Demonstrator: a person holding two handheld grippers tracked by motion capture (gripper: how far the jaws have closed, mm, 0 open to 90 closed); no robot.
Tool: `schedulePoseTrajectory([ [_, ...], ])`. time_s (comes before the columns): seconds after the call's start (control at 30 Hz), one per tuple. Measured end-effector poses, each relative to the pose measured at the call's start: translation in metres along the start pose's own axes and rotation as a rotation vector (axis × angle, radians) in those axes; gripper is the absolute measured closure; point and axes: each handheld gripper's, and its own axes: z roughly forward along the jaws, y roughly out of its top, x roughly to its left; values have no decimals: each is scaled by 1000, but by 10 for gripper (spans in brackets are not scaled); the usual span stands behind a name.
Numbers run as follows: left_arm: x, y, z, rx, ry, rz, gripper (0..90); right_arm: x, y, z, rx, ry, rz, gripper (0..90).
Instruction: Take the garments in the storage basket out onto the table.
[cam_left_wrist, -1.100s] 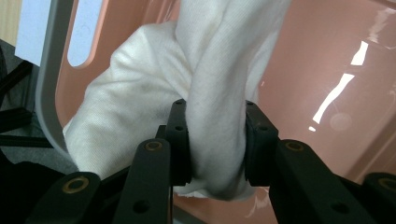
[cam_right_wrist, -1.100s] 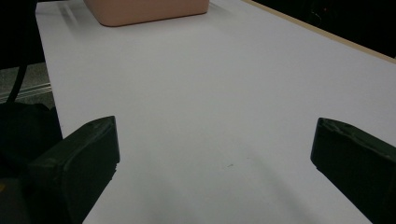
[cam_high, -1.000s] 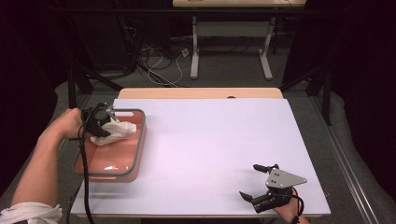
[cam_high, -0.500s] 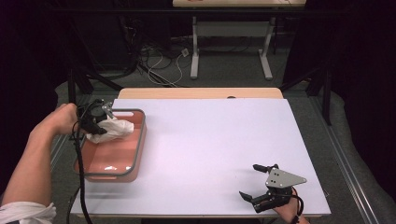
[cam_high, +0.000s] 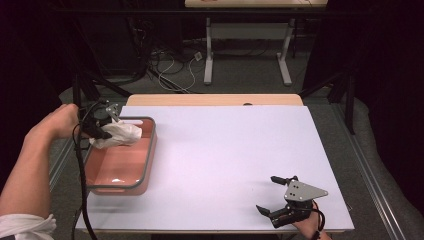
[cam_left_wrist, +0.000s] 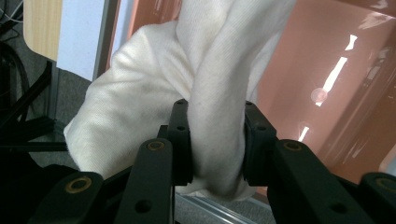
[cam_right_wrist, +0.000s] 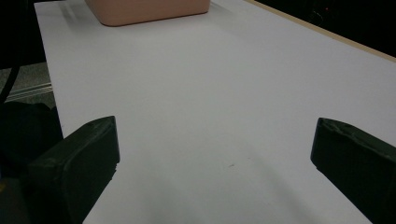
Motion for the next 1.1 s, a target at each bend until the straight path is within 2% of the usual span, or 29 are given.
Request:
schedulePoseTrajectory([
  [0.5, -1, 2, -17, -7, 6, 14, 699, 0, 0, 0, 1, -3, -3, 8],
  [0.7, -3, 5, -24, -26, 6, 32, 699, 0, 0, 0, 1, -1, -3, 8],
  [0.87, -3, 8, -29, -17, 13, 41, 699, 0, 0, 0, 1, -5, -3, 8],
  [1.1, -5, 13, -38, -30, 24, 58, 699, 0, 0, 0, -1, -6, -2, 8],
])
